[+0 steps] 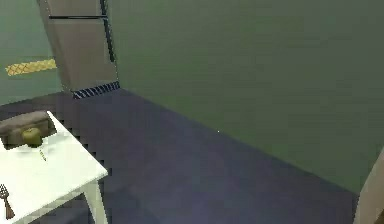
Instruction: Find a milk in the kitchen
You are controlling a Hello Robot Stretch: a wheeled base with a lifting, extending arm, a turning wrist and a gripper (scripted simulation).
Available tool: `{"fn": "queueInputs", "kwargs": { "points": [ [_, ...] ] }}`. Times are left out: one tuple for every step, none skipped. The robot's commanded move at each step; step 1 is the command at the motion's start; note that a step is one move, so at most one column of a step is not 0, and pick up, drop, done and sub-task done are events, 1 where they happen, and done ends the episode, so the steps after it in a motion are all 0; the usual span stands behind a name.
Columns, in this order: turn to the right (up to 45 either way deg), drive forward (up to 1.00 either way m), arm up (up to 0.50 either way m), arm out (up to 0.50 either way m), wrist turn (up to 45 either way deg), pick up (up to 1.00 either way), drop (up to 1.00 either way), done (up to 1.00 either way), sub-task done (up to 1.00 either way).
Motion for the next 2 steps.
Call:
{"fn": "queueInputs", "kwargs": {
  "points": [
    [-45.0, 0.00, 0.00, 0.00, 0.0, 0.00, 0.00, 0.00, 0.00],
    [-24.0, 0.00, 0.00, 0.00, 0.0, 0.00, 0.00, 0.00, 0.00]
  ]
}}
